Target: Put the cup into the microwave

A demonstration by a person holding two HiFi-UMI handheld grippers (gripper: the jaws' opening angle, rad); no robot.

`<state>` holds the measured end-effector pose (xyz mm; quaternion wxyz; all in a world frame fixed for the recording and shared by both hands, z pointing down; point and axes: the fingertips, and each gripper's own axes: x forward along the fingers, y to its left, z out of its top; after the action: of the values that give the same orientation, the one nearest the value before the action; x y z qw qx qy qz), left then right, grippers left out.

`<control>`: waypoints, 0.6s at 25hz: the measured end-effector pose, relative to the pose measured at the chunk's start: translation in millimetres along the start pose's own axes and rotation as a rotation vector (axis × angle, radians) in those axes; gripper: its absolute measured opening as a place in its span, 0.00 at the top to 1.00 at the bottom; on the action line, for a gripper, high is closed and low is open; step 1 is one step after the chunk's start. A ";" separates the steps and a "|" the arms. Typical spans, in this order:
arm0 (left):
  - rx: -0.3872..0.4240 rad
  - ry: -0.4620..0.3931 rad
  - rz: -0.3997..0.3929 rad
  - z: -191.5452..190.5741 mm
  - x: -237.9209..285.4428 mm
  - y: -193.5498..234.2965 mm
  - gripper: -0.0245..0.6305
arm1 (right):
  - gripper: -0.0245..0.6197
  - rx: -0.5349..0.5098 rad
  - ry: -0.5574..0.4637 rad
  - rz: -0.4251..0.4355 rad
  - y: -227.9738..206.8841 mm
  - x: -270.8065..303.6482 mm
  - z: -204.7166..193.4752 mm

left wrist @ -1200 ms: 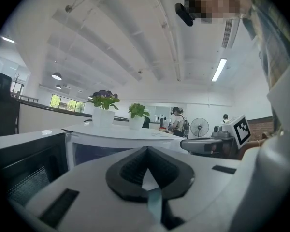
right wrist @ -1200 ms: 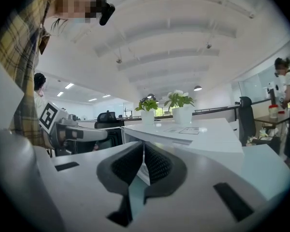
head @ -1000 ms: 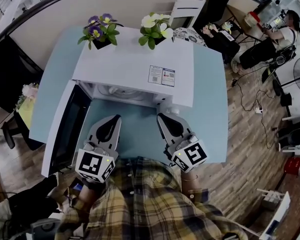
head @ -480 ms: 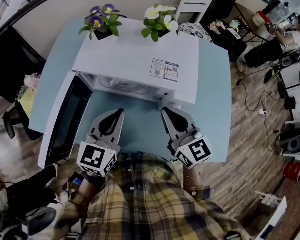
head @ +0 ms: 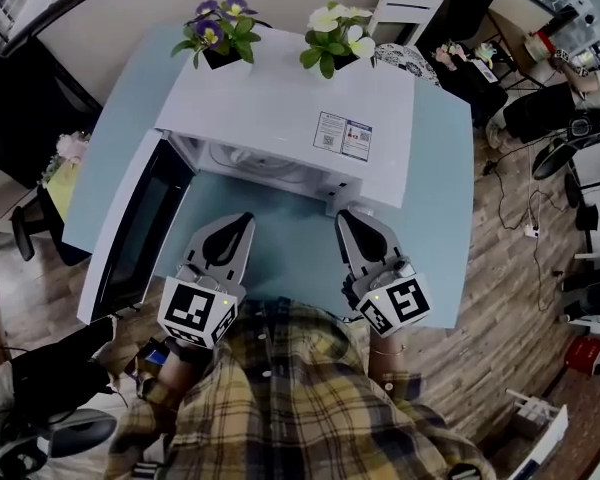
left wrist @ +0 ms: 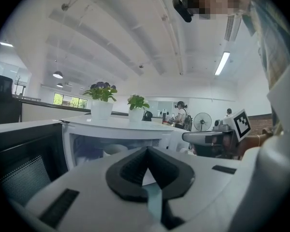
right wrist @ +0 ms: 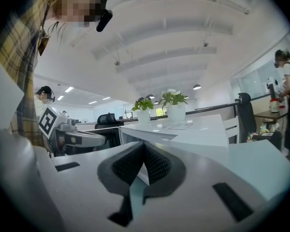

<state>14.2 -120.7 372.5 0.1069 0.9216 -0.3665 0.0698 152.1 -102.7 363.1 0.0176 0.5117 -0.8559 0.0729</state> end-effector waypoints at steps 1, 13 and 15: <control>-0.002 0.002 0.001 0.3 -0.5 -0.2 0.97 | 0.96 0.001 0.000 0.000 -0.2 0.2 -0.4; 0.000 0.005 0.005 -0.4 1.4 -4.5 0.97 | 0.96 0.021 -0.002 -0.002 -4.2 -3.6 -3.6; 0.005 0.007 0.008 -2.0 1.7 -3.3 0.97 | 0.96 0.019 -0.003 -0.003 -5.0 -4.1 -3.4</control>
<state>17.7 -118.9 374.3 0.1056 0.9201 -0.3699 0.0744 158.2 -101.0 366.6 0.0115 0.5130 -0.8545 0.0803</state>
